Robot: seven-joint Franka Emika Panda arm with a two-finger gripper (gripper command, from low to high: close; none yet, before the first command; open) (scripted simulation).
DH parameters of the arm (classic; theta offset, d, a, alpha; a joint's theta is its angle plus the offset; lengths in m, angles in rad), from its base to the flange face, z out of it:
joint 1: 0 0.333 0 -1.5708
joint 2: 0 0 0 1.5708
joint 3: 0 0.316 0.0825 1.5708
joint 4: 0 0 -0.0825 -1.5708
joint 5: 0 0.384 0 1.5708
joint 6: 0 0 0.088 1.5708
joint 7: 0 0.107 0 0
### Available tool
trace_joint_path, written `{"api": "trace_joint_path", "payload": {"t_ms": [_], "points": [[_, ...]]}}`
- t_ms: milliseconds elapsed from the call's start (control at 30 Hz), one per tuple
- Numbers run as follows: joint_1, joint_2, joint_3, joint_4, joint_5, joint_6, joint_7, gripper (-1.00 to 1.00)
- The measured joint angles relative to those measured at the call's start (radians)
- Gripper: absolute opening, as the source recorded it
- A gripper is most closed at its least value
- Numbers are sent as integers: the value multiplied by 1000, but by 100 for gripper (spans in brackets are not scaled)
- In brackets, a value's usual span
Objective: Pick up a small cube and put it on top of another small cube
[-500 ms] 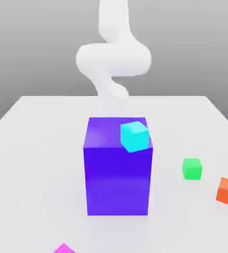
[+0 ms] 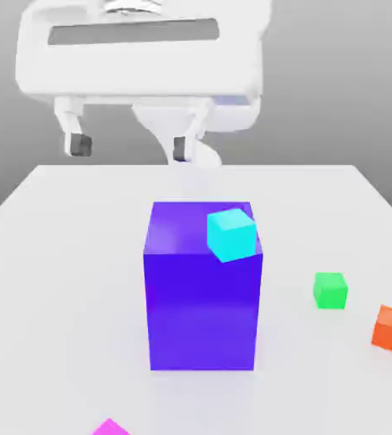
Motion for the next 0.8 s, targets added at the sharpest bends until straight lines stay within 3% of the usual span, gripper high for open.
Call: {"api": "trace_joint_path", "payload": {"t_ms": [467,633,667,800], "points": [[-50,505,-33,26,47,141,162,0],[-57,686,-32,59,59,261,170,0],[-57,704,-32,62,60,274,170,-100],[-57,704,-32,62,60,276,170,-100]]}}
